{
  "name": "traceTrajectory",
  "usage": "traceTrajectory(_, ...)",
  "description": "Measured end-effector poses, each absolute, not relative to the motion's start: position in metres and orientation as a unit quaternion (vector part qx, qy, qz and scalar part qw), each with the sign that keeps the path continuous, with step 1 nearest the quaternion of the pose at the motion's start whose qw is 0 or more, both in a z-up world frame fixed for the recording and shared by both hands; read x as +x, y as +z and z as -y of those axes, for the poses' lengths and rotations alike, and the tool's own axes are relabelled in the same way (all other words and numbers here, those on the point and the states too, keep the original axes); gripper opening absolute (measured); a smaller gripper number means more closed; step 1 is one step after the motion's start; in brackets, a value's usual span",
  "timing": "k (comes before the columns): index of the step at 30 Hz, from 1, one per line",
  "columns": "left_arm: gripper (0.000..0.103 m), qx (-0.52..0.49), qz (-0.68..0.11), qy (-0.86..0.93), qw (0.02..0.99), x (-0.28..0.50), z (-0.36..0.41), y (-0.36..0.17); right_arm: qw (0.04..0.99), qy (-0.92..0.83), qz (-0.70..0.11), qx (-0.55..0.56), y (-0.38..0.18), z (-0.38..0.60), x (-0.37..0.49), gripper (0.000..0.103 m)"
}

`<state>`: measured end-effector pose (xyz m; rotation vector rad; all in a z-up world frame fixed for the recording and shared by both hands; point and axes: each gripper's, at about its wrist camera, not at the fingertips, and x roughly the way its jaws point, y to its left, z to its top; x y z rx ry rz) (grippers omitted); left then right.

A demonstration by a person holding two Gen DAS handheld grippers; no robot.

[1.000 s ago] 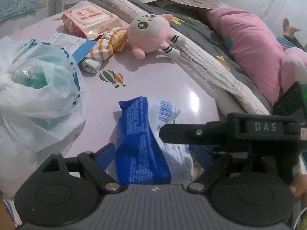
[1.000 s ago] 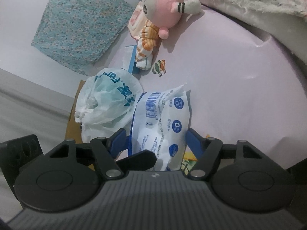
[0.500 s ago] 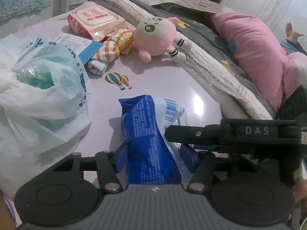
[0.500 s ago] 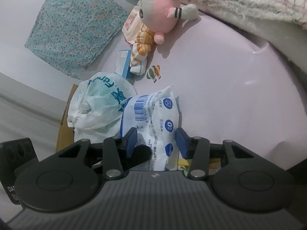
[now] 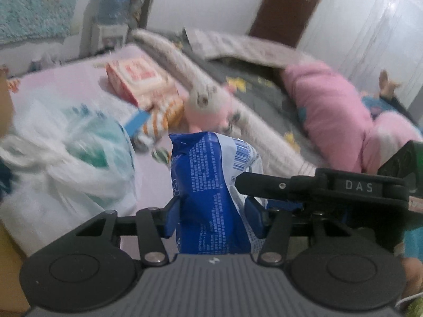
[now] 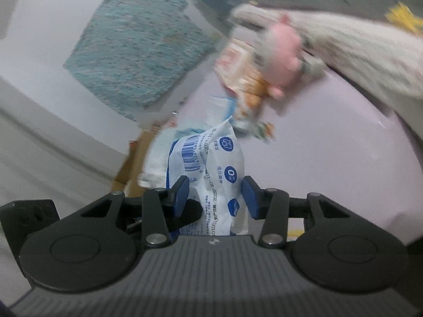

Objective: Organize soft objects
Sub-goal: 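Carry the wipes pack with both tools over the box and release it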

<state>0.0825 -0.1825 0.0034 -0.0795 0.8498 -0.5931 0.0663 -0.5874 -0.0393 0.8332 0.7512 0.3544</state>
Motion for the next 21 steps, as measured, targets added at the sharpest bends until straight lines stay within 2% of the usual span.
traceTrajectory(12, 0.053, -0.107, -0.321, -0.188, 0.922, 0.066, 0.076, 0.084, 0.846, 0.296, -0.312, 0.315, 0.059, 0.486, 0.113, 0.044)
traceTrajectory(21, 0.053, -0.161, -0.335, -0.090, 0.924, 0.088, -0.039, 0.090, 0.808, 0.367, -0.362, 0.287, 0.075, 0.364, 0.169, 0.044)
